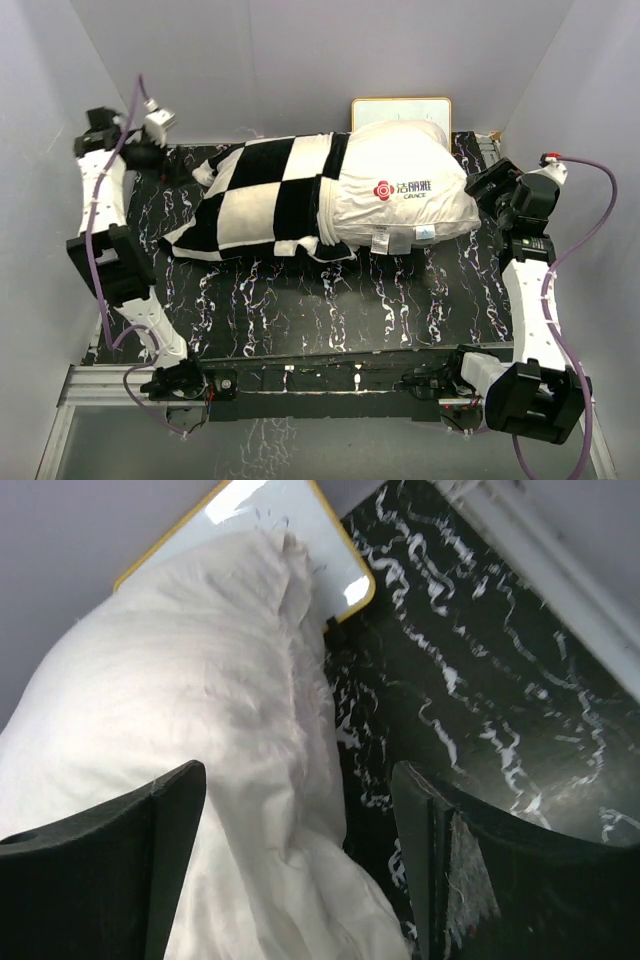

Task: Remove the pillowcase from the pillow
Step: Remove the pillow from the pillowcase.

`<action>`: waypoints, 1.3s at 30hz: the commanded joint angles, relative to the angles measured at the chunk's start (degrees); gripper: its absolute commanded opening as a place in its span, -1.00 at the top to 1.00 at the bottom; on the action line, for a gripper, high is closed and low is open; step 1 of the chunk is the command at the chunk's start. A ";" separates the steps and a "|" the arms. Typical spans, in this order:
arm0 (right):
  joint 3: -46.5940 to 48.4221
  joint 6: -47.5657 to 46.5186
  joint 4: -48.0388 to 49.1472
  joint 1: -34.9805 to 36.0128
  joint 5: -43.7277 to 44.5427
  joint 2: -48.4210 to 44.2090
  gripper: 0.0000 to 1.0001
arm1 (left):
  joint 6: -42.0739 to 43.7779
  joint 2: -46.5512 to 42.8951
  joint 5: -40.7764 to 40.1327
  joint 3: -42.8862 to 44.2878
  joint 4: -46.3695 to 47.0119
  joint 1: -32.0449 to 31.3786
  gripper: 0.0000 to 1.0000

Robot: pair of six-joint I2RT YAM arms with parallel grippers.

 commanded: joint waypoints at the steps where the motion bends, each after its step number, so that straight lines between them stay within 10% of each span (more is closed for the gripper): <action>1: 7.28 -5.30 1.84 -0.55 9.96 -2.76 -0.58 | -19.36 0.54 1.68 8.57 9.25 -9.87 -0.94; 10: 20.89 -3.29 3.81 1.64 6.85 6.49 -0.97 | -20.81 14.14 -13.75 22.66 16.61 -29.59 -0.94; 20: 24.04 -7.61 6.95 9.48 8.17 15.17 -0.97 | -2.55 4.24 -11.84 -8.74 1.89 -39.25 -0.07; 26: 28.25 -10.38 5.73 18.08 12.56 22.37 -0.97 | 3.84 -12.67 -13.61 -34.25 9.91 -43.93 0.34; 32: 31.44 -11.96 3.24 26.37 18.61 27.18 -0.97 | 1.32 -16.43 -11.45 -40.59 9.30 -46.69 0.80; 39: 25.41 -12.92 1.94 28.62 27.49 29.14 -0.97 | 1.07 -18.47 -10.96 -43.80 10.67 -47.06 0.80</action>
